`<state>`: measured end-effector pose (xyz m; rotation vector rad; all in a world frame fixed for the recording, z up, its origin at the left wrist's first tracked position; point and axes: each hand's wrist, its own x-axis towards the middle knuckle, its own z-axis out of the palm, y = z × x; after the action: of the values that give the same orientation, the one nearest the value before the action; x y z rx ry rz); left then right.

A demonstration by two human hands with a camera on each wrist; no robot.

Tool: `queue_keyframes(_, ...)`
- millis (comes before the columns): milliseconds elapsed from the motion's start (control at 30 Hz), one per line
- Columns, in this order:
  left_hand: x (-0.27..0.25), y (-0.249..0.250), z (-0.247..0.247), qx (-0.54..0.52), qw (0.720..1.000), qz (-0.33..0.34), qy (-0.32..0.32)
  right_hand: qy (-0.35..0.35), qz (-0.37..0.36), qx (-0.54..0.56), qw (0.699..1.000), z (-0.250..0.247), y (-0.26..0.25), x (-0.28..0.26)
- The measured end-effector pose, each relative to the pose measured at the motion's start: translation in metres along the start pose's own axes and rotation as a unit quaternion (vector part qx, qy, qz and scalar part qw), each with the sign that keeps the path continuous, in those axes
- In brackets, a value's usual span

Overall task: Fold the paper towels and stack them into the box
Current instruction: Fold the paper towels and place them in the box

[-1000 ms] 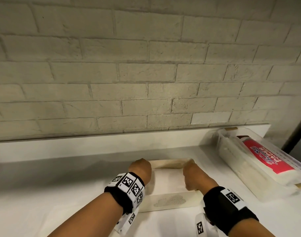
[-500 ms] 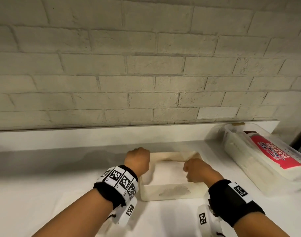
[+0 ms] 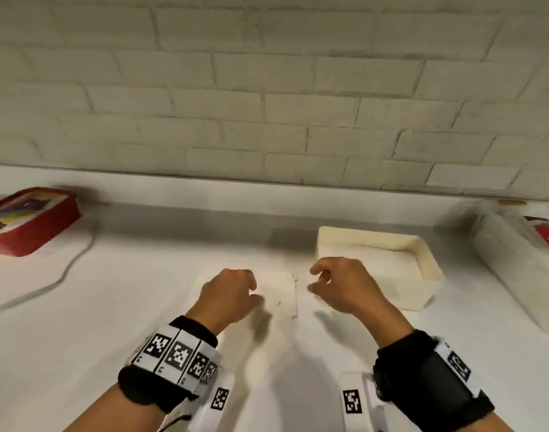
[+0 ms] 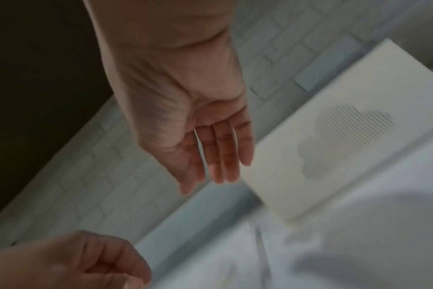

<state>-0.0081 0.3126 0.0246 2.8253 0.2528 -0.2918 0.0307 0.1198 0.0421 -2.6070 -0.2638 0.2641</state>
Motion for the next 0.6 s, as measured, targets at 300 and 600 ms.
queue_keyframes(300,-0.020,-0.042,0.053,0.043,0.994,-0.078,-0.068,-0.123,0.036,0.004,0.992,0.081,0.001,-0.023)
queue_keyframes(600,0.002,-0.057,0.054,-0.120,0.981,-0.153,-0.020,-0.123,0.048,0.025,0.991,0.085,-0.004,-0.016)
